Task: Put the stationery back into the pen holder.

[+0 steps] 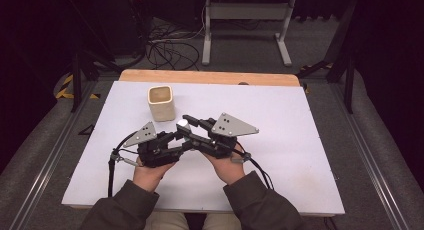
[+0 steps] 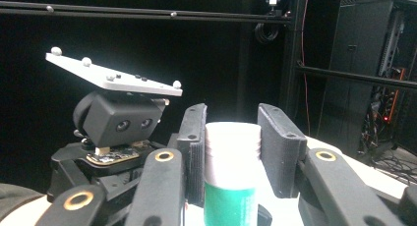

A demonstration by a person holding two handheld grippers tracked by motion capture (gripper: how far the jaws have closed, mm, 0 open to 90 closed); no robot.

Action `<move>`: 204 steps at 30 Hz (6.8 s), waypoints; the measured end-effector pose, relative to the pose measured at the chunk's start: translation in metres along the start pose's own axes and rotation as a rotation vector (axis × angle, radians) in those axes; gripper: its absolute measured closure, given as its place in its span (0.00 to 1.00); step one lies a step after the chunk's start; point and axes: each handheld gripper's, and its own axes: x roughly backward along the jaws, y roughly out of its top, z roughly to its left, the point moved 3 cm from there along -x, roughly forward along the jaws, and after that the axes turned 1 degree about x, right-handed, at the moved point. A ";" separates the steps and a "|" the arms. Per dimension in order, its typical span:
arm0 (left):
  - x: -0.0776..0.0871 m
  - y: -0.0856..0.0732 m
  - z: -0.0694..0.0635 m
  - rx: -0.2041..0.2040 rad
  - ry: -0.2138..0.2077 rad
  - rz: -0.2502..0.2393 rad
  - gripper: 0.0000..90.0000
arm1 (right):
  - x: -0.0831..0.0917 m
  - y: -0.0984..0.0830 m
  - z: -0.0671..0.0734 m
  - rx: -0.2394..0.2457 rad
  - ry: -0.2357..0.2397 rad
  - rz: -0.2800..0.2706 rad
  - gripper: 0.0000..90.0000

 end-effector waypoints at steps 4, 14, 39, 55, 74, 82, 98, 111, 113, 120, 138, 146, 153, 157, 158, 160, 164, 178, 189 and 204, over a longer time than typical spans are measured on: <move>0.000 0.000 0.000 0.004 -0.007 -0.002 0.60 | 0.001 0.000 0.001 0.000 -0.006 -0.009 0.73; 0.001 -0.001 -0.001 -0.019 -0.016 -0.002 0.71 | 0.001 0.001 0.000 -0.003 -0.009 -0.014 0.73; 0.003 0.000 0.003 -0.078 0.047 0.050 0.73 | 0.001 -0.003 -0.012 -0.075 0.029 0.054 0.64; 0.006 0.002 0.008 -0.096 0.089 0.056 0.73 | 0.021 0.003 -0.026 -0.075 -0.041 0.095 0.45; 0.011 0.011 0.011 -0.126 0.127 0.046 0.73 | 0.054 0.001 -0.045 -0.099 -0.118 0.086 0.29; 0.015 0.018 0.016 -0.144 0.155 0.035 0.73 | 0.067 -0.002 -0.052 -0.099 -0.155 0.091 0.26; 0.018 0.026 0.033 -0.155 0.212 0.019 0.73 | 0.091 -0.004 -0.060 -0.095 -0.194 0.087 0.19; 0.021 0.040 0.052 -0.168 0.273 0.006 0.73 | 0.107 -0.007 -0.066 -0.114 -0.217 0.084 0.15; 0.022 0.042 0.056 -0.169 0.284 0.005 0.73 | 0.109 -0.007 -0.066 -0.119 -0.223 0.084 0.15; 0.024 0.048 0.073 -0.166 0.342 -0.010 0.73 | 0.117 -0.007 -0.069 -0.121 -0.244 0.077 0.14; 0.019 0.057 0.113 -0.102 0.412 -0.083 0.73 | 0.139 -0.007 -0.077 -0.133 -0.284 0.064 0.12; 0.015 0.056 0.133 -0.072 0.455 -0.115 0.73 | 0.144 -0.007 -0.080 -0.136 -0.300 0.059 0.12; 0.010 0.052 0.147 -0.054 0.491 -0.117 0.73 | 0.147 -0.007 -0.082 -0.139 -0.305 0.054 0.12; 0.008 0.050 0.151 -0.030 0.495 -0.120 0.73 | 0.149 -0.007 -0.084 -0.143 -0.311 0.051 0.12; 0.008 0.050 0.152 -0.026 0.501 -0.120 0.73 | 0.149 -0.007 -0.084 -0.144 -0.312 0.051 0.12; 0.007 0.050 0.155 -0.020 0.506 -0.123 0.73 | 0.150 -0.007 -0.084 -0.145 -0.313 0.048 0.12; 0.005 0.047 0.160 -0.012 0.522 -0.113 0.73 | 0.151 -0.007 -0.085 -0.144 -0.314 0.046 0.12; -0.010 0.032 0.172 -0.022 0.593 -0.034 0.73 | 0.153 -0.006 -0.086 -0.144 -0.316 0.043 0.12; -0.020 0.023 0.175 -0.009 0.603 0.019 0.73 | 0.154 -0.006 -0.086 -0.149 -0.320 0.041 0.12; -0.019 0.021 0.181 0.022 0.633 0.029 0.71 | 0.155 -0.005 -0.086 -0.146 -0.318 0.041 0.12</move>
